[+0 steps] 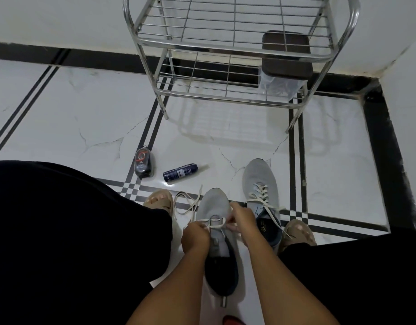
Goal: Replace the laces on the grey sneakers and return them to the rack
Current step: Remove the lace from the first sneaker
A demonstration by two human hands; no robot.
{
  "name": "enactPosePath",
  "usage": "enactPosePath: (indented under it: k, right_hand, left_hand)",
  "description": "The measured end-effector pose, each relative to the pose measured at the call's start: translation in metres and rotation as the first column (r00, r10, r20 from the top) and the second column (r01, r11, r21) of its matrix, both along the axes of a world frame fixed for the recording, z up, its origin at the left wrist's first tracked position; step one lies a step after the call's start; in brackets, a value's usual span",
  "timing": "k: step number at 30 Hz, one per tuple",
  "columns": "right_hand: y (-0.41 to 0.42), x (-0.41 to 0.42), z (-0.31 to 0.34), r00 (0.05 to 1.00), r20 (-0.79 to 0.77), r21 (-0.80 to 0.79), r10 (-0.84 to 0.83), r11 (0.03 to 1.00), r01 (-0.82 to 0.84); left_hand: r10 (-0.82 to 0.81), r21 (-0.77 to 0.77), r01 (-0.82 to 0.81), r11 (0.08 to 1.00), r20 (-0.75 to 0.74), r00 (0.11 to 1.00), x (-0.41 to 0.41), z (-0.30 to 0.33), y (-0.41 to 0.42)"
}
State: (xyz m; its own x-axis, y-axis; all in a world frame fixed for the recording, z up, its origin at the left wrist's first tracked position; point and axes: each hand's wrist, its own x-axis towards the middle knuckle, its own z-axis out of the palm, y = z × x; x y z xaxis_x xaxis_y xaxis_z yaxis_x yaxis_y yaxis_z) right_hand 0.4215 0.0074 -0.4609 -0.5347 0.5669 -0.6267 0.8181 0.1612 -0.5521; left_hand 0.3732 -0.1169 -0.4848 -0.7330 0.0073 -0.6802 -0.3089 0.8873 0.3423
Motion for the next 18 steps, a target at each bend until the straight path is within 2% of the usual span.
enactPosePath:
  k: [1, 3, 6, 8, 10, 11, 12, 13, 14, 15, 16, 17, 18]
  right_hand:
    - [0.001, -0.003, -0.002, 1.0, -0.017, -0.015, -0.025, 1.0, 0.025]
    - [-0.005, -0.004, -0.011, 0.982, 0.002, 0.098, 0.188, 0.977, -0.188]
    - [-0.023, 0.001, -0.022, 0.886, 0.064, 0.144, 0.46, 0.874, -0.464]
    - [-0.029, 0.006, -0.026, 0.878, 0.106, 0.237, 0.467, 0.845, -0.479]
    - [-0.028, 0.007, -0.03, 0.907, 0.154, 0.258, 0.392, 0.87, -0.42]
    - [-0.027, 0.003, -0.026, 0.934, 0.164, 0.222, 0.318, 0.91, -0.349]
    - [-0.021, -0.003, -0.02, 0.989, 0.105, 0.116, 0.102, 0.987, -0.114]
    - [-0.01, -0.011, -0.011, 0.972, 0.014, -0.035, -0.235, 0.971, 0.235]
    - [0.001, -0.015, -0.005, 0.83, -0.05, -0.24, -0.556, 0.813, 0.53]
    - [0.009, -0.014, 0.003, 0.559, -0.031, -0.472, -0.829, 0.505, 0.723]
    - [0.013, -0.009, 0.002, 0.338, 0.016, -0.617, -0.941, 0.256, 0.744]
    - [0.015, -0.008, 0.004, 0.348, 0.011, -0.614, -0.938, 0.268, 0.743]
    - [0.015, -0.008, 0.006, 0.512, -0.024, -0.483, -0.859, 0.458, 0.746]
  left_hand:
    - [-0.002, 0.005, 0.002, 1.0, 0.001, 1.0, -0.001, 0.0, 0.001]
    - [-0.021, 0.014, 0.021, 1.0, 0.014, 1.0, -0.001, 0.0, 0.002]
    - [-0.049, 0.023, 0.048, 0.999, 0.037, 0.998, -0.001, 0.003, 0.002]
    - [-0.061, 0.02, 0.061, 0.998, 0.039, 0.997, 0.0, 0.004, 0.003]
    - [-0.062, 0.025, 0.061, 0.998, 0.043, 0.997, 0.0, 0.004, 0.003]
    - [-0.06, 0.028, 0.058, 0.998, 0.049, 0.997, 0.001, 0.005, 0.003]
    - [-0.062, 0.031, 0.06, 0.998, 0.053, 0.997, 0.001, 0.006, 0.003]
    - [-0.069, 0.034, 0.067, 0.997, 0.055, 0.996, 0.0, 0.005, 0.003]
    - [-0.077, 0.038, 0.075, 0.996, 0.057, 0.995, 0.0, 0.004, 0.003]
    - [-0.085, 0.047, 0.082, 0.995, 0.056, 0.995, 0.0, 0.003, 0.003]
    - [-0.094, 0.058, 0.091, 0.994, 0.056, 0.994, -0.001, 0.004, 0.004]
    - [-0.107, 0.068, 0.103, 0.992, 0.055, 0.993, -0.001, 0.004, 0.006]
    - [-0.121, 0.077, 0.117, 0.99, 0.053, 0.991, -0.001, 0.004, 0.007]
